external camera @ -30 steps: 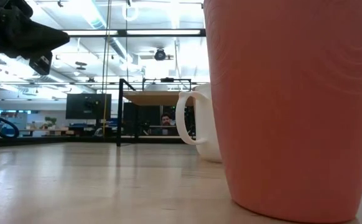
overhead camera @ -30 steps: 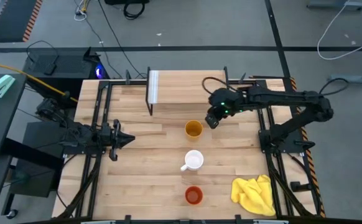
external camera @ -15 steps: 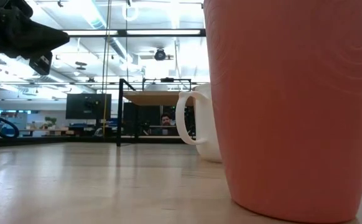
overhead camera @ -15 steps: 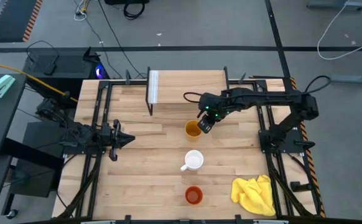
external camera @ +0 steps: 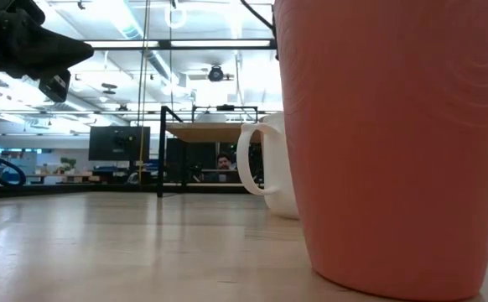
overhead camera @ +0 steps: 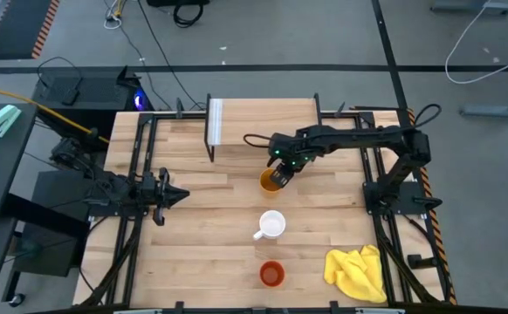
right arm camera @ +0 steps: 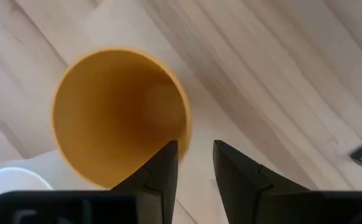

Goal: Stack small to large cups/mugs on shelf
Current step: Put the yellow cup on the shelf

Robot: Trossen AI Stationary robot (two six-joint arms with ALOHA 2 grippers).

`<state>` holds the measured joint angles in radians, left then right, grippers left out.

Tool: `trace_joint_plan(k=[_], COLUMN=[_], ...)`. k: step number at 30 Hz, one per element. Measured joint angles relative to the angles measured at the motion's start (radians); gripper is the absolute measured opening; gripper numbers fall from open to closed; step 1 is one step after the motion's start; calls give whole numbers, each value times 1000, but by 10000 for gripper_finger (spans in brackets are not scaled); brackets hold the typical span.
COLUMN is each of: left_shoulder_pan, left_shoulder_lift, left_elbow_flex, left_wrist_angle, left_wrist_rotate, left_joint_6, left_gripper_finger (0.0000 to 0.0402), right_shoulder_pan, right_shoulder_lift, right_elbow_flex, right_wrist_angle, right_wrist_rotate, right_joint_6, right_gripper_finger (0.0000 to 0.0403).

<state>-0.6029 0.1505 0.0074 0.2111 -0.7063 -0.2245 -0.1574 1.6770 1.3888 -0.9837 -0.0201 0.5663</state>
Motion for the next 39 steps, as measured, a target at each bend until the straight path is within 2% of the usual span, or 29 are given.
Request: trace_joint_plan(k=[8, 21, 39], left_shoulder_pan=[0, 0, 0], left_shoulder_lift=[0, 0, 0], left_elbow_flex=[0, 0, 0], left_wrist_angle=[-7, -8, -80], left_wrist_rotate=[0, 0, 0], left_joint_6=[0, 0, -27], left_gripper_finger=[33, 31, 32], right_shoulder_pan=[-11, -10, -10], right_shoulder_lift=[-17, 66, 12], right_elbow_flex=[0, 0, 0], right_wrist_angle=[29, 32, 37], right_wrist_rotate=[-17, -35, -18], right_joint_6=[-13, -28, -13], right_gripper_finger=[109, 109, 109])
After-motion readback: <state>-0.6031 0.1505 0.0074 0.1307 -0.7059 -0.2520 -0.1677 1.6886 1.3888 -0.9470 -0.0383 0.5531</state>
